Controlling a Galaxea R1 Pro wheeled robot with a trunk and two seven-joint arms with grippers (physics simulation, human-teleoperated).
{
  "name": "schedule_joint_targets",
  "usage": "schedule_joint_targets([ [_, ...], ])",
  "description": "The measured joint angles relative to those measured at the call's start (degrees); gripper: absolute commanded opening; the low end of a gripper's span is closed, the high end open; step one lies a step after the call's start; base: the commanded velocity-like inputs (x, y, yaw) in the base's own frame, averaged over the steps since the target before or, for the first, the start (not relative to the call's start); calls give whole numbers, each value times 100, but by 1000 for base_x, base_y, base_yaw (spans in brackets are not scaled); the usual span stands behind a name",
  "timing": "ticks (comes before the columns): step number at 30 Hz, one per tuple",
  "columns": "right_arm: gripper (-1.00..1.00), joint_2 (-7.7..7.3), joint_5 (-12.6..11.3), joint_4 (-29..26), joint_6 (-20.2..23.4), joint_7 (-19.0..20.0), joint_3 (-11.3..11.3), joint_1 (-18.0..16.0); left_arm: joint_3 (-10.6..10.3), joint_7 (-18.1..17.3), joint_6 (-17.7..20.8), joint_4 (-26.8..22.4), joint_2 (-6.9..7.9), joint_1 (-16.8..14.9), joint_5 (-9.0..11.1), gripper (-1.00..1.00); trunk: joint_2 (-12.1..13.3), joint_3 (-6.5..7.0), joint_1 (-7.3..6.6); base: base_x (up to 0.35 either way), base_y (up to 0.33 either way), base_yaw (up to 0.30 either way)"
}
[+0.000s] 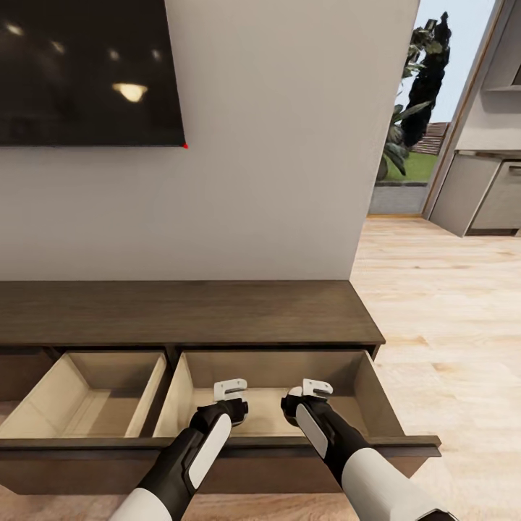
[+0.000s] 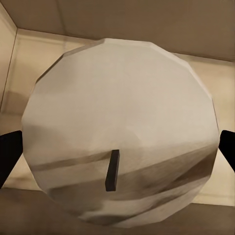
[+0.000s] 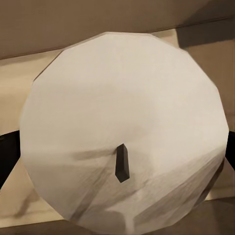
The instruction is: Place each of the two pumpkins and all three candles from the living room inside a cabinet in the living room (use any cabinet), then make sure every cabinet is closed, and position the cauldron so it is next to a table in the living room.
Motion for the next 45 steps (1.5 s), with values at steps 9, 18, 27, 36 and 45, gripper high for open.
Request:
schedule_joint_targets([
  [9, -100, 1, 2, 0, 0, 0, 0, 0, 0, -7, 26, 0, 0, 0, -2, -100, 0, 0, 0, 46, 15, 0],
  [18, -100, 1, 2, 0, 0, 0, 0, 0, 0, -7, 2, -3, 0, 0, 1, -100, 0, 0, 0, 9, 0, 0],
  [27, -100, 1, 2, 0, 0, 0, 0, 0, -1, -5, -2, -2, 0, 0, 0, 100, 0, 0, 0, 0, 0, 0],
  [36, -100, 1, 2, 0, 0, 0, 0, 0, 0, -6, 0, -2, 0, 0, 0, 100, 0, 0, 0, 0, 0, 0],
  [45, 100, -14, -6, 0, 2, -3, 0, 0, 0, -9, 5, 0, 0, 0, 1, 100, 0, 0, 0, 0, 0, 0],
])
